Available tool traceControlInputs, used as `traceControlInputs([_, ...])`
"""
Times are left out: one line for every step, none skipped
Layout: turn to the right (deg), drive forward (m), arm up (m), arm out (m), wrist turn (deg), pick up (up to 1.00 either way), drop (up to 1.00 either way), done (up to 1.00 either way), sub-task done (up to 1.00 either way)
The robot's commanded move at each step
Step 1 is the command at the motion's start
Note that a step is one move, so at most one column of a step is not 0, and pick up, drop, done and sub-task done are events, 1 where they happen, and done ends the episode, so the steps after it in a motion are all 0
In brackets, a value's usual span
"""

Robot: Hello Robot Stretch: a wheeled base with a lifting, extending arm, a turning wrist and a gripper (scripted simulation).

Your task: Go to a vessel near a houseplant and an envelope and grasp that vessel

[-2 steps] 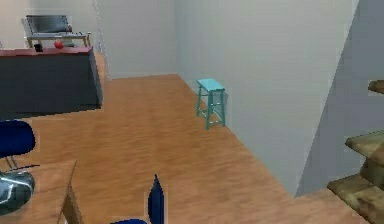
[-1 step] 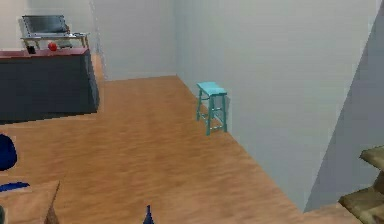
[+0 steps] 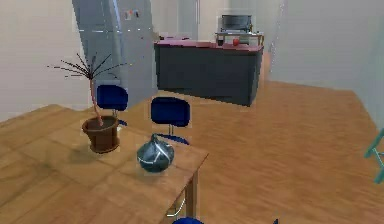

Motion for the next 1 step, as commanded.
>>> traceControlInputs([-45.0,0.00,0.00,0.00,0.0,0.00,0.00,0.00,0.00])
